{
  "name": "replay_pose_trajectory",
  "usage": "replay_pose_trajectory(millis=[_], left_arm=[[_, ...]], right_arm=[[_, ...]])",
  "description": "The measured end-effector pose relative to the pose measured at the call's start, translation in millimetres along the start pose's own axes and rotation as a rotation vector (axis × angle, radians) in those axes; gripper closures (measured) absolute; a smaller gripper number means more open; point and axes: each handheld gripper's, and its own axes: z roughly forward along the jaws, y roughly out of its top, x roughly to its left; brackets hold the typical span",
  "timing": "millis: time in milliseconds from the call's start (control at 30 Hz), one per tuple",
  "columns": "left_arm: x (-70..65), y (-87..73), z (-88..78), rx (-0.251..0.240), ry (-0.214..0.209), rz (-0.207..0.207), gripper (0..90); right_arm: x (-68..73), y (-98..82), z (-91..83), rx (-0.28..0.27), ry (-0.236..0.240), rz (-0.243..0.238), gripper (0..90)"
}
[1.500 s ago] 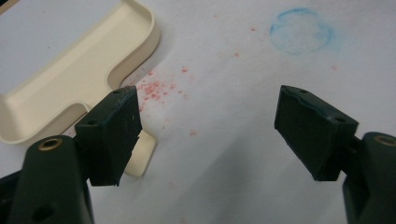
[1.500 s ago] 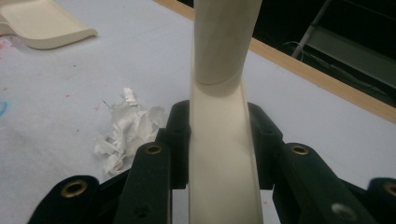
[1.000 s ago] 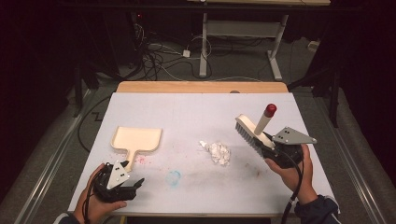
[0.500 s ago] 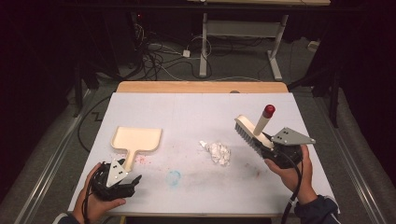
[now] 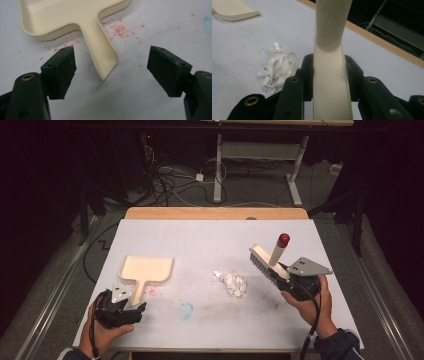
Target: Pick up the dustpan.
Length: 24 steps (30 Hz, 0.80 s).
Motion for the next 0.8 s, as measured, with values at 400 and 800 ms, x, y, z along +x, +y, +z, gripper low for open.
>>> replay_pose_trajectory(millis=[400,800], left_arm=[[17.1,20.4,36.5,0.052,0.000,-0.155,26.6],[23.3,27.3,49.7,0.042,-0.037,-0.146,43.6]], right_arm=[[2.1,-0.6,1.6,0.004,-0.003,0.001,67.7],[3.0,-4.9,4.3,0.013,-0.003,0.007,67.7]])
